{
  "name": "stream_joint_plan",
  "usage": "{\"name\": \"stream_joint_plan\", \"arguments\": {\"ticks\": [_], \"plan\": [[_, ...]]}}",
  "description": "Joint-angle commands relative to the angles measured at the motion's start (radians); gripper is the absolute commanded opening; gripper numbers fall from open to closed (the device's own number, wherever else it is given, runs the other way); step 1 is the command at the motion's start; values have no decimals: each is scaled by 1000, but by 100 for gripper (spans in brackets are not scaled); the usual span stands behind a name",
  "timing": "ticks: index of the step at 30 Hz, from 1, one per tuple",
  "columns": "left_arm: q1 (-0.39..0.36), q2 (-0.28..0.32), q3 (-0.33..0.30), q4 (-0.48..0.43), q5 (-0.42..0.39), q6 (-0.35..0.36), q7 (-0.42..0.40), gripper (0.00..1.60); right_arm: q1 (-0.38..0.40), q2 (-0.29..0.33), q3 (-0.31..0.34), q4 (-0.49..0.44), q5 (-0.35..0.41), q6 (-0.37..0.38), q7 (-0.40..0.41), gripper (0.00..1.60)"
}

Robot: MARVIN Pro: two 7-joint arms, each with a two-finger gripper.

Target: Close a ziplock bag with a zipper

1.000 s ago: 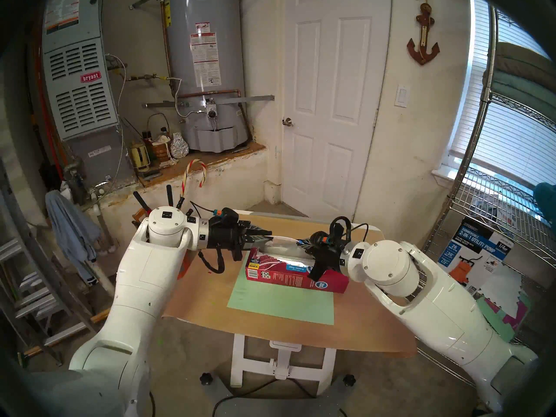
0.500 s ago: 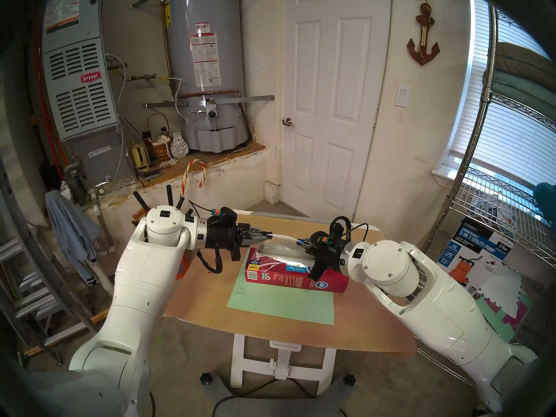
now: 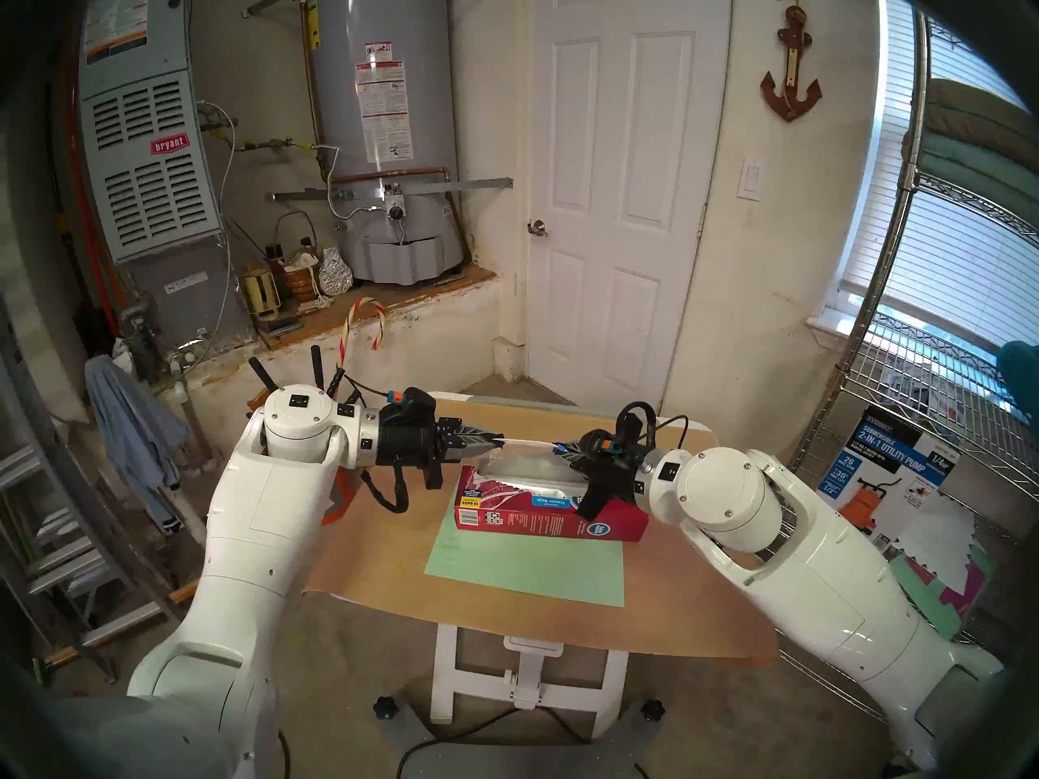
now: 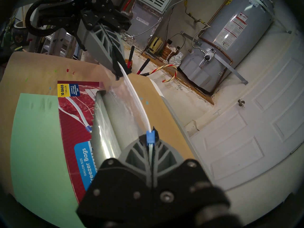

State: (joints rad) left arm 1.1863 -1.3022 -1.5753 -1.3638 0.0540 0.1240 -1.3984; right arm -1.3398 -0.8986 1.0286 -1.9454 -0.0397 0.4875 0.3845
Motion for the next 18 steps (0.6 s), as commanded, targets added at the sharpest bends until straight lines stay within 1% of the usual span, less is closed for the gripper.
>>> {"name": "stream_joint_plan", "arguments": {"ticks": [1, 6, 10, 14, 18], "plan": [[-1, 15, -30, -29, -12, 3, 2, 0, 9, 27, 31, 5, 6, -5, 5, 0], [3, 19, -33, -34, -11, 8, -6, 0, 9, 44, 38, 12, 13, -15, 18, 0], [6, 25, -40, -40, -11, 14, -13, 0, 2, 73, 52, 9, 23, -20, 35, 0], [-4, 36, -56, -27, -12, 17, -15, 0, -8, 103, 71, 8, 36, -31, 51, 0], [-14, 44, -66, -10, -10, 13, -19, 0, -15, 126, 88, 21, 37, -60, 59, 0]]}}
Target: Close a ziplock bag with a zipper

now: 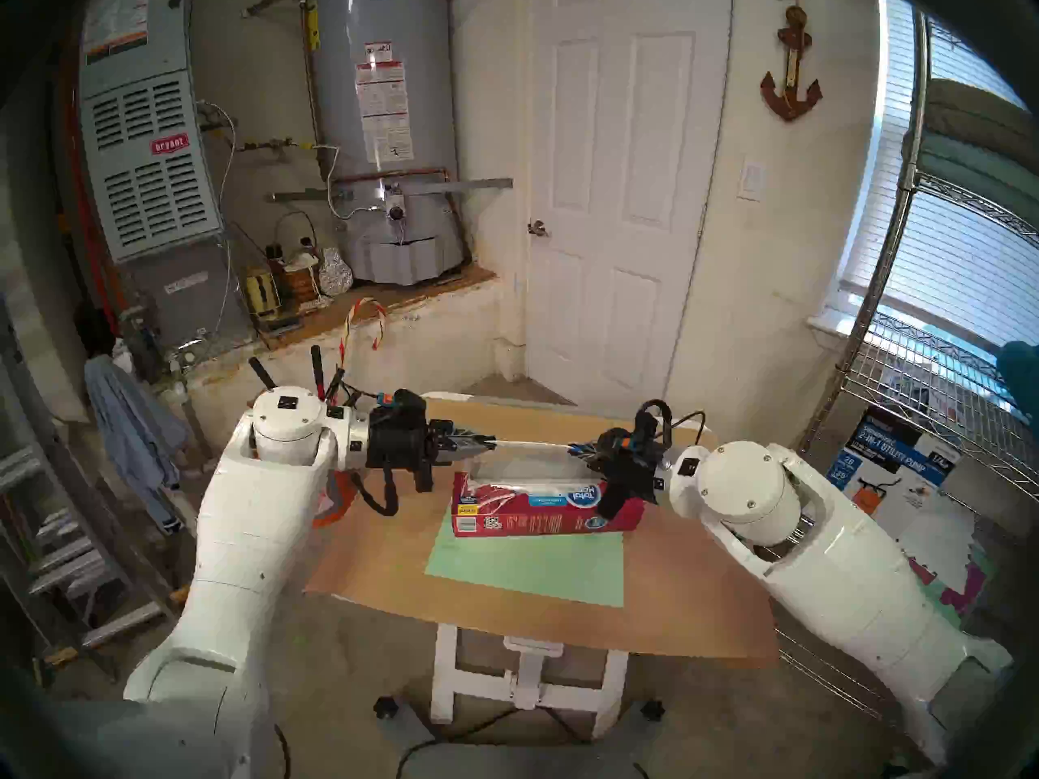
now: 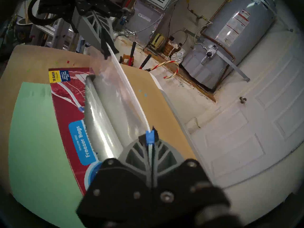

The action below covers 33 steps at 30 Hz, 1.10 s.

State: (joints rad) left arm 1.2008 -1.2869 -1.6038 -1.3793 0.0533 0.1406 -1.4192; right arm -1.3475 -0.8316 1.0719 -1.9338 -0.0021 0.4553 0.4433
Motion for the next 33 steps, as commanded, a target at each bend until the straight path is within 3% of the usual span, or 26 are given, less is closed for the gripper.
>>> {"name": "stream_joint_plan", "arguments": {"ticks": [1, 33], "plan": [[-30, 30, -38, 8, -8, -4, 1, 0, -7, 64, 52, 11, 4, -31, 4, 0], [-32, 35, -54, 32, -15, -19, -22, 0, -89, 169, 148, 35, 55, -106, 6, 0]]}}
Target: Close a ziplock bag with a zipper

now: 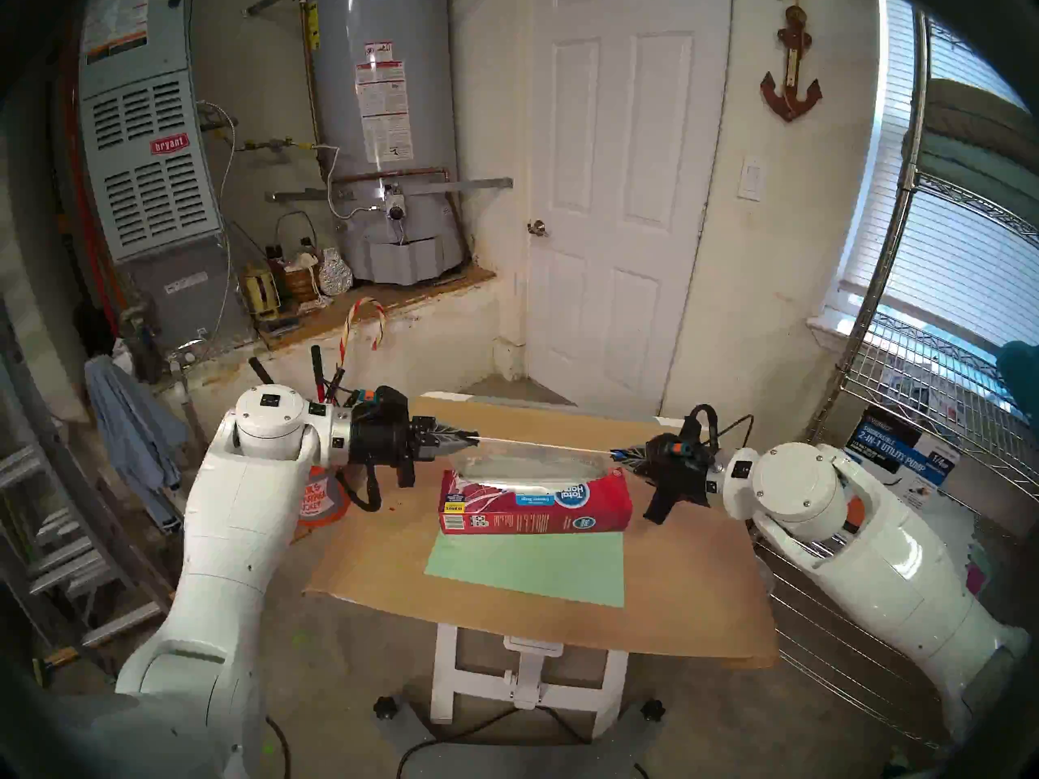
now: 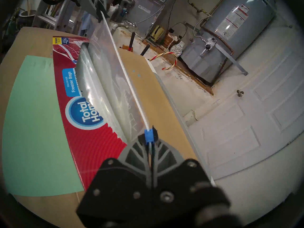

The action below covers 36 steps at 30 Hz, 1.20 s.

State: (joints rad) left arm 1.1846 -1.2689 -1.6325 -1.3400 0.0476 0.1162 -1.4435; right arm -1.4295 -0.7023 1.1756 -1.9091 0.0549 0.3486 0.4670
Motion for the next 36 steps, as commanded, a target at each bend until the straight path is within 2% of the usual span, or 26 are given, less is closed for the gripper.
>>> {"name": "stream_joint_plan", "arguments": {"ticks": [1, 23, 27, 31, 33, 34, 35, 36], "plan": [[-16, 17, -25, -8, -9, 5, 1, 0, -10, 42, 47, 10, -1, 1, -19, 0], [-13, 9, -27, -10, -9, 6, -4, 0, -39, 40, 81, 3, 14, -2, -30, 0], [-26, 0, -17, 4, -6, 3, -1, 0, -7, -23, 111, 11, 59, 53, -64, 0], [-45, -6, -4, 29, 0, -2, -3, 0, 21, -47, 124, 16, 89, 90, -59, 0], [-57, -9, 2, 45, 2, -7, -3, 0, 22, -52, 129, 12, 106, 116, -53, 36], [-62, -10, 5, 52, 3, -9, -3, 0, 19, -53, 132, 9, 107, 119, -57, 115], [-69, -10, 8, 61, 3, -13, -4, 0, 11, -59, 142, 5, 115, 122, -67, 160], [-75, -11, 11, 70, 3, -16, -4, 0, 8, -61, 147, 4, 121, 127, -69, 160]]}}
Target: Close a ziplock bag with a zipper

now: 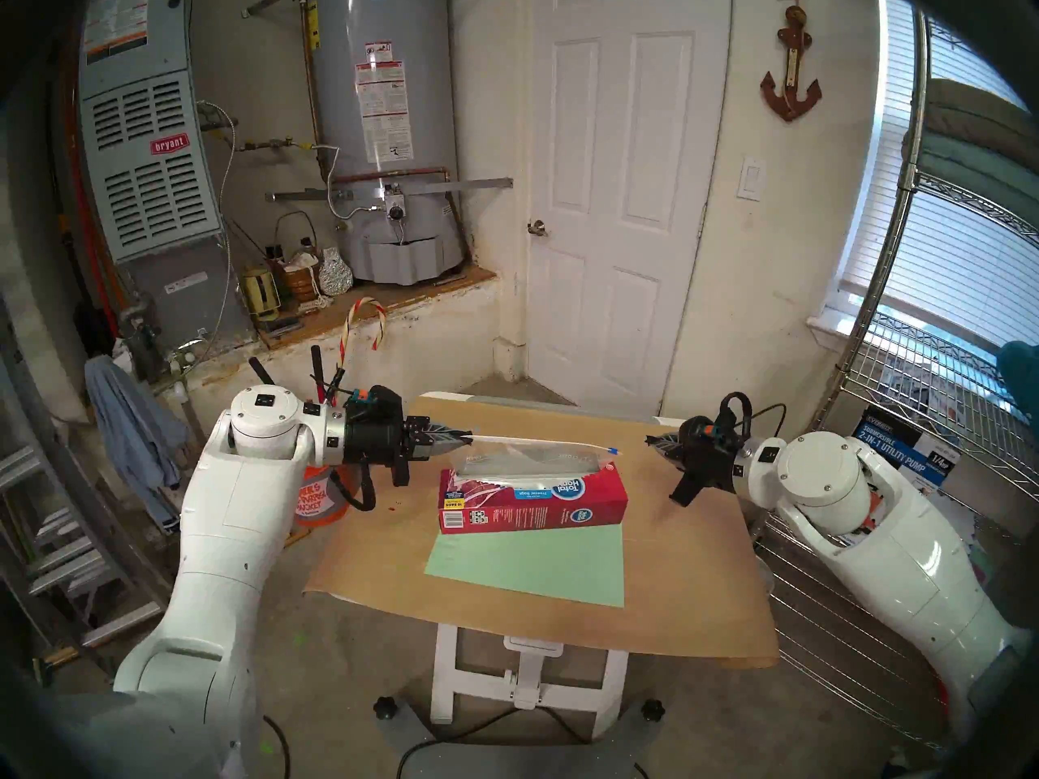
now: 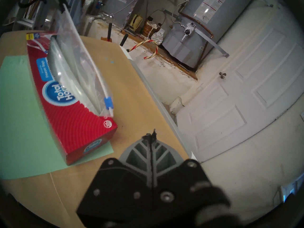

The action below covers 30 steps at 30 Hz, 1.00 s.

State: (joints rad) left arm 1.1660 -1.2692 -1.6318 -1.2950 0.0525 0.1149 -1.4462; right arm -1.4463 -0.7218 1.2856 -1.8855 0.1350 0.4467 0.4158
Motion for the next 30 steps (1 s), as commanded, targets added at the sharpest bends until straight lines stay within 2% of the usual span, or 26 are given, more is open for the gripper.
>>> {"name": "stream_joint_plan", "arguments": {"ticks": [1, 5, 6, 7, 9, 10, 16, 17, 23, 24, 27, 29, 30], "plan": [[-64, -12, 15, 34, -3, -16, -4, 0, 22, -47, 43, -20, 45, 31, -27, 160], [-80, -17, 29, 51, -2, -20, -5, 0, 40, -90, 62, -11, 61, 59, -64, 160], [-86, -20, 33, 56, -2, -21, -4, 0, 54, -131, 80, 0, 87, 85, -90, 160], [-89, -20, 35, 59, -3, -22, -4, 0, 62, -147, 85, 5, 92, 92, -102, 160], [-91, -22, 37, 60, -4, -26, -2, 0, 82, -166, 93, 17, 131, 112, -153, 160], [-91, -22, 37, 60, -4, -26, -2, 0, 82, -166, 93, 17, 131, 112, -153, 160], [-106, -32, 49, 70, -5, -32, -2, 0, 120, -247, 112, 37, 225, 145, -274, 160], [-106, -32, 49, 70, -5, -32, -2, 0, 120, -247, 112, 37, 225, 145, -274, 160], [-104, -39, 61, 70, -2, -32, -4, 0, 123, -317, 106, 43, 242, 137, -382, 160], [-103, -40, 64, 69, -1, -34, -2, 0, 124, -345, 107, 45, 240, 137, -424, 160], [-102, -41, 64, 69, 0, -34, 0, 0, 129, -360, 111, 51, 243, 135, -450, 160], [-100, -41, 67, 70, 5, -31, 3, 0, 138, -403, 120, 65, 244, 128, -514, 160], [-100, -41, 67, 70, 5, -31, 3, 0, 138, -403, 120, 65, 244, 128, -514, 160]]}}
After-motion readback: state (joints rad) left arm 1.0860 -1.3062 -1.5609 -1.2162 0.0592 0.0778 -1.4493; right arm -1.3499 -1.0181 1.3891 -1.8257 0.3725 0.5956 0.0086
